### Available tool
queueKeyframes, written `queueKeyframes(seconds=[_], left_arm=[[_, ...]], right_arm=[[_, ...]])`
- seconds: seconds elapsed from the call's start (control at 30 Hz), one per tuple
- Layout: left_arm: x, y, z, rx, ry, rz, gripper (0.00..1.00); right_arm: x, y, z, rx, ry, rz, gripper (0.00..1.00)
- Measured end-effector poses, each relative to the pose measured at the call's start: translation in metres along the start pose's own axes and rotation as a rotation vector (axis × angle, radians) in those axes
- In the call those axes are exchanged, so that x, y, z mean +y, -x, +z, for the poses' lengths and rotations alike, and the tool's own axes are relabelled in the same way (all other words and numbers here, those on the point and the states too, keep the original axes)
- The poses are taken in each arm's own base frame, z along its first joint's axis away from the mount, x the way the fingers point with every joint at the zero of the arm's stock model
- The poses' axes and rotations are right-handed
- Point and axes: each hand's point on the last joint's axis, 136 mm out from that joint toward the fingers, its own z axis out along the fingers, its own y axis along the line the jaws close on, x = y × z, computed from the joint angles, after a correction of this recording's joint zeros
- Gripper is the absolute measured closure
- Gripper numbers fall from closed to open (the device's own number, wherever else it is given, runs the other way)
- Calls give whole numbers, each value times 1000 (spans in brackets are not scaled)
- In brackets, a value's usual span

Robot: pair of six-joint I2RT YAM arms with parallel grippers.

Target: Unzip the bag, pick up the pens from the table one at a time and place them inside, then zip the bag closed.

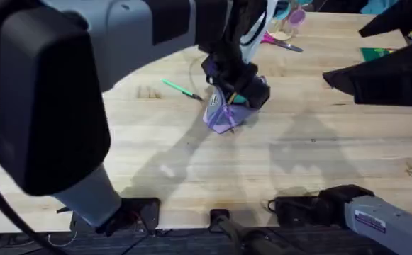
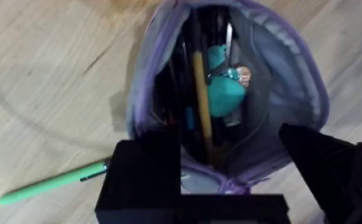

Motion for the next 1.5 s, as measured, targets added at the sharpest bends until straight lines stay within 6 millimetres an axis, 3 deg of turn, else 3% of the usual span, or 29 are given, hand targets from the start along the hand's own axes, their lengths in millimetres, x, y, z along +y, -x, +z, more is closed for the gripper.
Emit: queueKeyframes(seconds=[0.17, 0.3, 0.43, 0.77, 1.07, 1.3, 1.5], left_arm=[[-6, 42, -32, -125, -22, 19, 7], [10, 62, -60, -192, -8, -5, 7], [36, 53, -79, -172, -19, -9, 7], [85, -3, -104, -69, -113, 208, 7], [137, -17, -121, -114, -42, 428, 8], [147, -20, -125, -124, -14, 680, 51], [147, -20, -125, -128, -1, 876, 8]], right_arm=[[0, 0, 0, 0, 0, 0, 6], [0, 0, 0, 0, 0, 0, 6], [0, 0, 0, 0, 0, 0, 6], [-1, 2, 0, -8, -5, -3, 5], [-4, 7, 0, -26, -16, -11, 5], [-9, 3, 0, -8, -45, -10, 6], [-11, 2, 0, 0, -57, -7, 5]])
